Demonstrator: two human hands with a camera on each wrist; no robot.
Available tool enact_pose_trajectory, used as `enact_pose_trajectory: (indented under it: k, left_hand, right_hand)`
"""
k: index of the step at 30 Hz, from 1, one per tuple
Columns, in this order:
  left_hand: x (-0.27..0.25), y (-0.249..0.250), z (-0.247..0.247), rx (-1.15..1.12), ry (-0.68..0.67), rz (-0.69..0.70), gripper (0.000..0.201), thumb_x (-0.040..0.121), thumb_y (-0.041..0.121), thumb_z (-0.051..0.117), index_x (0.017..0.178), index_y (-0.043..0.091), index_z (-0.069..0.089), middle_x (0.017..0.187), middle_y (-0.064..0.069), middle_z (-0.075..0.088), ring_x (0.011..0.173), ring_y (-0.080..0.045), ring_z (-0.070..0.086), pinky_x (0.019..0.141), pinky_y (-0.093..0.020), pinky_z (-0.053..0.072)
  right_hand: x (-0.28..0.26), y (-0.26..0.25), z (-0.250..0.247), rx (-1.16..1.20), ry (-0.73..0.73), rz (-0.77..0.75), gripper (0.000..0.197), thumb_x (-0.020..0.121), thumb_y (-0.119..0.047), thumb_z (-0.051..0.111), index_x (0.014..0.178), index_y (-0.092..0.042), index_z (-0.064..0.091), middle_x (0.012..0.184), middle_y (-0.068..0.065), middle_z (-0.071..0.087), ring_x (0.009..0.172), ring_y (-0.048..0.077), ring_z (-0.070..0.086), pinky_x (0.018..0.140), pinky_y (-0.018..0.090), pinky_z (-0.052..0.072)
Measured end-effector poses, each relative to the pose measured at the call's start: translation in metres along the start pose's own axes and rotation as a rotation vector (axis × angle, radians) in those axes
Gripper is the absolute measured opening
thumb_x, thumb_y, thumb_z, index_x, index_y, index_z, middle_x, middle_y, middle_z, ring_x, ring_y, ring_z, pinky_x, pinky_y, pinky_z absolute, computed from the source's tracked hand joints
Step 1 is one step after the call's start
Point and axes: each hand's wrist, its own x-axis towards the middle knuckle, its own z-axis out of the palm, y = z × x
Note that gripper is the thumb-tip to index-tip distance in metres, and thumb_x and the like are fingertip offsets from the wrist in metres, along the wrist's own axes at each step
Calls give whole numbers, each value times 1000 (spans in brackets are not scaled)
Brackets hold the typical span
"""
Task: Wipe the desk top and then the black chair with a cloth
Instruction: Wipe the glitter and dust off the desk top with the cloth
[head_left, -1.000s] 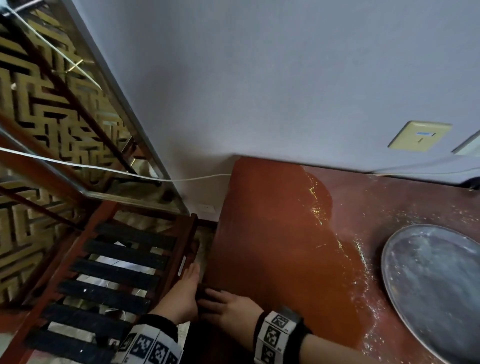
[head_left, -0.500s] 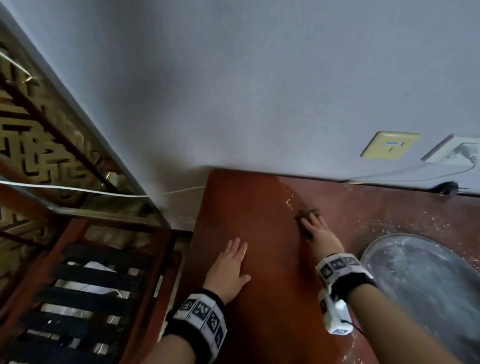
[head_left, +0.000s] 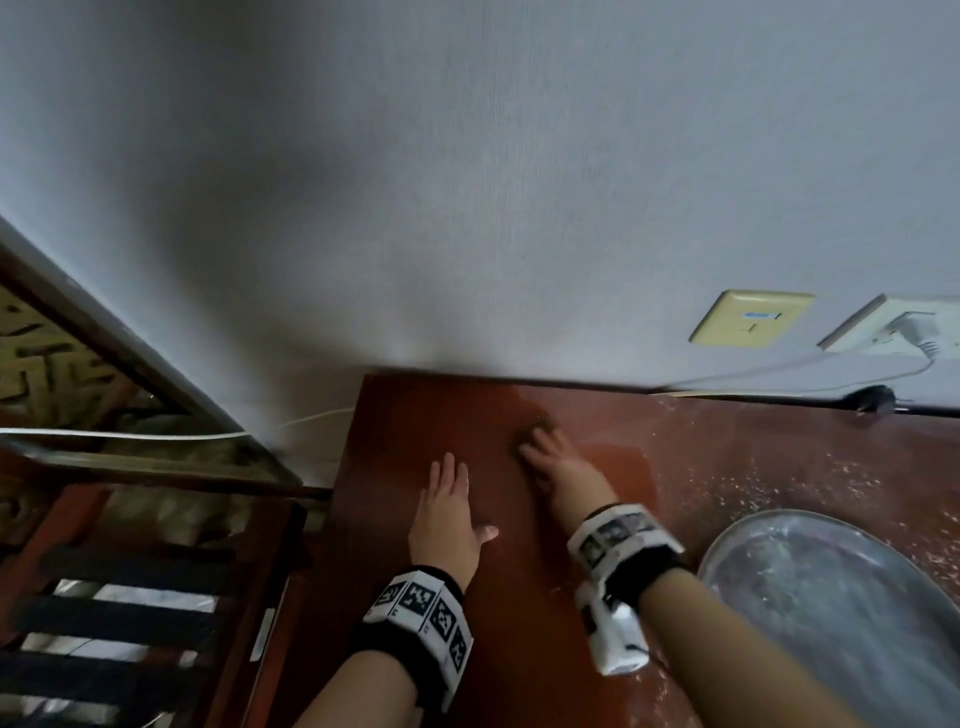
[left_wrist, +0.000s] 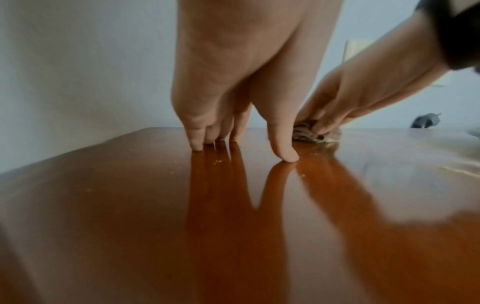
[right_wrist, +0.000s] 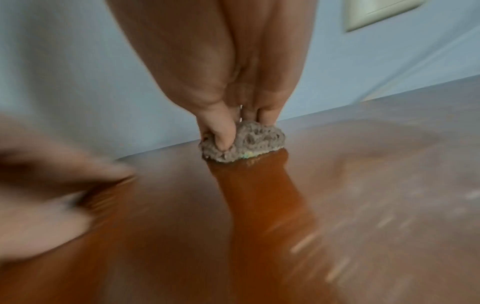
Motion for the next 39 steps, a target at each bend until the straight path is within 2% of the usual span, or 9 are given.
enact_pose_trajectory:
  k: [5,7,13,19,24,27,30,35,39]
  left_hand:
    - [8,-4,0,50,-25,6,91,86,39,63,151,14,5,159,-4,-8,146,-17,-8,117,-30,3]
    - [14,-3,-2,76,-51,8,95,84,40,66,151,12,5,159,-6,-8,146,-18,-8,118,-30,4]
    - [20,-6,-3,97,-66,34,99,81,44,67,151,12,6,159,-7,-6,146,-19,-7,118,-28,8]
    - [16,-9,-1,52,-50,54,96,83,42,65,151,16,2,158,-1,-11,145,-15,-11,118,-31,8]
    - [16,-9,-1,57,-55,48,96,84,43,64,151,15,1,158,-2,-12,145,-16,-11,119,-31,6]
    - [14,-11,-3,-34,-36,62,98,83,39,67,151,17,1,159,-2,-4,146,-15,-3,118,-27,10]
    - [6,-20,-10,-264,45,19,112,78,27,75,149,26,-12,157,6,17,139,-12,30,109,-24,28]
    - [-12,-50,-20,-275,74,-47,118,78,21,75,145,32,-20,156,8,20,136,-13,37,108,-27,30]
    - [-17,-63,-21,-320,39,-67,122,73,20,79,147,28,-16,156,4,21,137,-14,35,106,-24,30]
  right_hand:
    - [2,60,-30,94,141,532,63,90,0,39,148,-19,23,158,5,5,145,30,2,115,36,18]
    - [11,33,-24,67,167,491,63,89,1,39,147,-19,25,158,5,4,145,31,0,116,38,16]
    - [48,-38,1,26,24,-68,61,92,0,38,148,-22,24,158,0,1,145,22,-4,117,33,7]
    - [38,49,-36,80,178,306,64,90,3,36,148,-22,23,158,4,8,145,24,-1,117,33,13]
    - [31,30,-29,63,231,544,66,89,0,38,149,-18,15,158,5,1,144,29,-4,119,39,6]
    - [37,-18,-15,-11,194,272,64,89,-2,41,148,-19,21,158,3,1,145,27,-7,118,40,5]
    - [39,-47,-2,-23,19,-129,63,91,0,37,148,-22,22,158,0,1,145,21,-5,116,33,1]
    - [49,-32,-16,52,62,-27,64,90,1,39,147,-27,27,158,-4,7,146,17,0,117,28,8]
    - [8,-79,14,-45,-117,-408,56,94,-5,38,146,-22,29,158,1,7,146,20,-2,118,34,4]
